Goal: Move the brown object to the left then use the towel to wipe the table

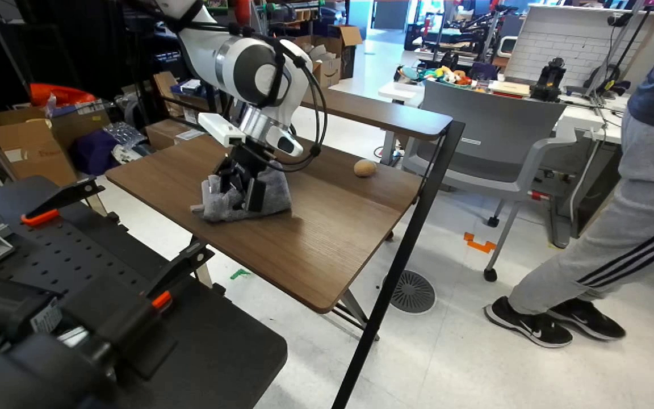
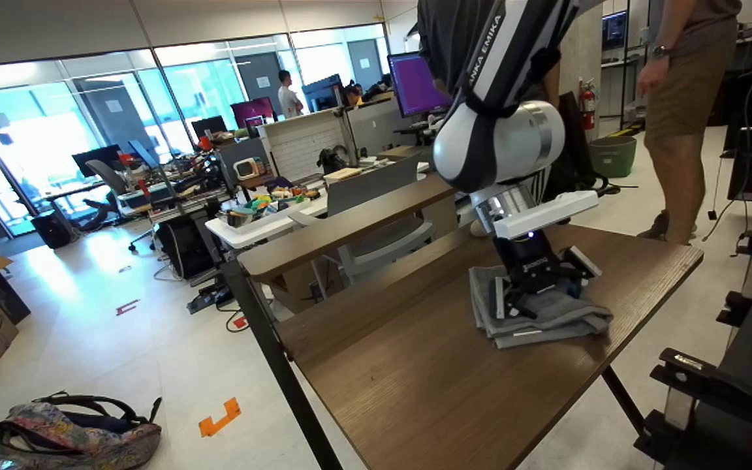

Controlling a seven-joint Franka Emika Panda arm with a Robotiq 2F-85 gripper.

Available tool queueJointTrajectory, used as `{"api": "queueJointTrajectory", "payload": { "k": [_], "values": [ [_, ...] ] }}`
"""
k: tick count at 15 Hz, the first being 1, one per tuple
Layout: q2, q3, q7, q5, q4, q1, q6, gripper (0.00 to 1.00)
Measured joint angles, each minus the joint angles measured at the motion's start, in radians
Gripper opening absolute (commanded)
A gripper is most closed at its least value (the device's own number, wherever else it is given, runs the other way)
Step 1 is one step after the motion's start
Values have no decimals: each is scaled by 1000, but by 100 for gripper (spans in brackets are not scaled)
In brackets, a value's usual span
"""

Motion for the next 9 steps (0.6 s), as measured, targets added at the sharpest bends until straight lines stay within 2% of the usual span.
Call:
{"api": "queueJointTrajectory", "payload": {
  "k": [5,9],
  "values": [
    [5,-116,30,-37,-14,-38,-126,100],
    [10,-182,43,-90,-12,-73,-159,100]
  ]
}}
